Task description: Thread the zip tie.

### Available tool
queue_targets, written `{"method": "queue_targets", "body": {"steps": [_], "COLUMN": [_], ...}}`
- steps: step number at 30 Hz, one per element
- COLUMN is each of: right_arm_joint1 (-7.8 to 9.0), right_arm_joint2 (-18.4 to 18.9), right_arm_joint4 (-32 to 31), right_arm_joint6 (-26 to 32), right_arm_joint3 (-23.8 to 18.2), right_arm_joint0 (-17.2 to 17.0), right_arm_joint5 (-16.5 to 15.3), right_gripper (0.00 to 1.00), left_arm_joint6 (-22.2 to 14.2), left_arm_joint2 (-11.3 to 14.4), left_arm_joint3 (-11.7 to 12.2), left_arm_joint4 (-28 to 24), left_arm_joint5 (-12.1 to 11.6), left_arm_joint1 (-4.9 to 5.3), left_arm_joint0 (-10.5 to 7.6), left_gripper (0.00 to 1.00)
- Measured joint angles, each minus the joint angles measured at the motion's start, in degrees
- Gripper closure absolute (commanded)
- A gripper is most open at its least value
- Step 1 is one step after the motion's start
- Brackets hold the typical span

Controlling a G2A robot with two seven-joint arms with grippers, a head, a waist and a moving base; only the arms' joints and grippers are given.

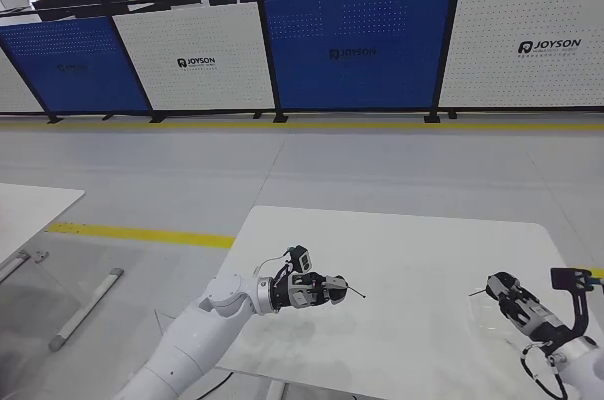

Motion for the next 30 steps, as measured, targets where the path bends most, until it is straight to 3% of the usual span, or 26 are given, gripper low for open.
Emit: {"method": "queue_targets", "body": {"steps": [5, 11, 16, 30], "right_arm_joint1": [-0.66, -1.85, -2.91, -2.89], "right_arm_joint2": [-1.9, -7.27, -13.05, -12.87], "right_arm_joint4": [3.3, 3.08, -2.32, -2.17], "right_arm_joint6": [-3.29, -9.67, -12.74, -12.66], "right_arm_joint3": [0.62, 0.81, 2.14, 2.15], "right_arm_joint0": [0.79, 3.45, 7.13, 7.07], "right_arm_joint5": [-0.88, -2.09, 3.75, 3.33], "right_gripper": [1.0, 1.0, 1.0, 1.0], "left_arm_joint6": [0.0, 0.0, 0.0, 0.78], "left_arm_joint2": [0.0, 0.0, 0.0, 0.49], "left_arm_joint3": [0.0, 0.0, 0.0, -0.79], "left_arm_joint4": [0.0, 0.0, 0.0, 0.73], "left_arm_joint5": [0.0, 0.0, 0.0, 0.15], "left_arm_joint1": [0.0, 0.0, 0.0, -0.06], "left_arm_joint0": [0.0, 0.0, 0.0, 0.15], "left_gripper": [1.0, 1.0, 1.0, 1.0]}}
